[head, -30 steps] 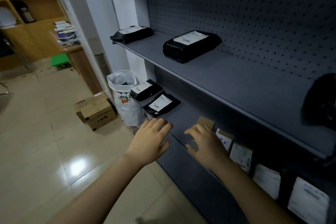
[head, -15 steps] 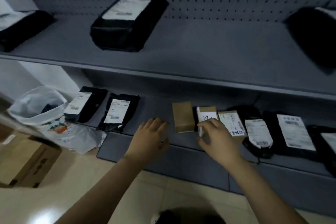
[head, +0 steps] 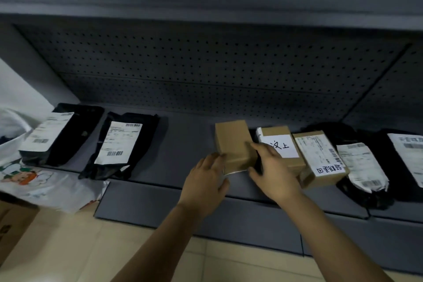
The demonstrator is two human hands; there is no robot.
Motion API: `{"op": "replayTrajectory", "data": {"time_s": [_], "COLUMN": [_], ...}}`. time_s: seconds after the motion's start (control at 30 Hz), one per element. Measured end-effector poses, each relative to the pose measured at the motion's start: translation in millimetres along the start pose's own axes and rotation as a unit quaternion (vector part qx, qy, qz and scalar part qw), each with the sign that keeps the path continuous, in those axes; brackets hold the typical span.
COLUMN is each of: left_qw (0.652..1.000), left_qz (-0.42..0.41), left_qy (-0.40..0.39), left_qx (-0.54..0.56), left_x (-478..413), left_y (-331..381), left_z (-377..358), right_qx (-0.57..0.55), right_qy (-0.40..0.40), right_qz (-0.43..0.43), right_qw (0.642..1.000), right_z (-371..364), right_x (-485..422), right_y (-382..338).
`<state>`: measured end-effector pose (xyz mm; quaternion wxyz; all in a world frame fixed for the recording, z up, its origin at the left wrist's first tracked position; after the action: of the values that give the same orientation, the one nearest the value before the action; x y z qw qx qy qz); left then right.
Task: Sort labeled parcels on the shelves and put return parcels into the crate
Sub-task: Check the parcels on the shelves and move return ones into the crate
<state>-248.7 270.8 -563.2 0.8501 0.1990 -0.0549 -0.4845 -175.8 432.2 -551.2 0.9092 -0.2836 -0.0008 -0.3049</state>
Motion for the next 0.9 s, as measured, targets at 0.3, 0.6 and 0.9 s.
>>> {"op": "replayTrajectory", "data": {"time_s": [0.3, 0.6, 0.9], "left_qw": [0.982, 0.99, 0.983], "left_qz": [0.09, 0.067, 0.101], "left_qy": [0.052, 0.073, 0.084], "left_qx": [0.16, 0.103, 0.131], "left_x": [-8.5, 16.3, 25.5], "left_y": [-16.7, -24.8, -58.5], "left_z": [-35.8, -37.7, -27.5], "right_qx": [-0.048, -0.213, -0.204], "right_qy": [0.002, -0.009, -0.007], "right_qz": [-0.036, -0.058, 0.039], "right_qw": [0.998, 0.975, 0.978], "right_z": [-37.0, -61.0, -65.5], "right_x": [-13.4, 1.3, -7.1], "right_y": [6.0, 28.2, 3.2]}}
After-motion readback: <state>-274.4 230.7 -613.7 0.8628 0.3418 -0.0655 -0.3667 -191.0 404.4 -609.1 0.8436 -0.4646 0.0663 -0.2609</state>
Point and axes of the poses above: each hand's wrist, its own x-axis away from the middle knuckle, its own z-axis out of the back of the hand, y = z × x, the point moved 3 cm from there along -x, towards the middle knuckle, and after that the axes turned 12 degrees about -z, right-handed, at the moved point
